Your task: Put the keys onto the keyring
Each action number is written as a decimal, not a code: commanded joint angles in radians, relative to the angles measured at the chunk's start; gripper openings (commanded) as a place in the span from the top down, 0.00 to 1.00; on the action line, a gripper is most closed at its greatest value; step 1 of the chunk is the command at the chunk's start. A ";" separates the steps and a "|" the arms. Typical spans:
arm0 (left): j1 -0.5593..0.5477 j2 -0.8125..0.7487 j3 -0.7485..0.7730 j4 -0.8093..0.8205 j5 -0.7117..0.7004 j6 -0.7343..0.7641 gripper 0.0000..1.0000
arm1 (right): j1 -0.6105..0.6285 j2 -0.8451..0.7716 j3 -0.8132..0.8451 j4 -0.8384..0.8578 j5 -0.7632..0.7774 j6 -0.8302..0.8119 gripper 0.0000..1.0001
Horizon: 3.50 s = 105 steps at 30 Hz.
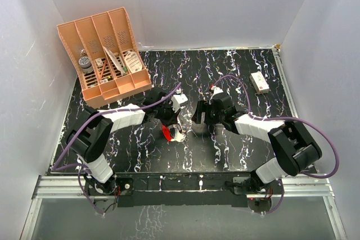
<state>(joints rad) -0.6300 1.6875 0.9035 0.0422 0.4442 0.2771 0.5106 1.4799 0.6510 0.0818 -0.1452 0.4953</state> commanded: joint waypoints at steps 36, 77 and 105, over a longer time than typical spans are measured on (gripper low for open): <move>0.006 -0.013 0.030 -0.014 0.031 -0.007 1.00 | 0.008 -0.012 0.027 0.053 0.022 -0.009 0.25; -0.020 -0.240 -0.276 0.382 -0.483 -0.068 1.00 | 0.008 -0.033 0.019 0.044 0.040 -0.006 0.25; -0.063 -0.394 -0.193 0.309 -0.294 -0.253 1.00 | 0.007 -0.141 -0.002 0.145 -0.094 -0.073 0.26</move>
<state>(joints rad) -0.6895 1.3273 0.6506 0.3805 0.0792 0.1040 0.5156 1.4010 0.6502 0.1108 -0.1730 0.4599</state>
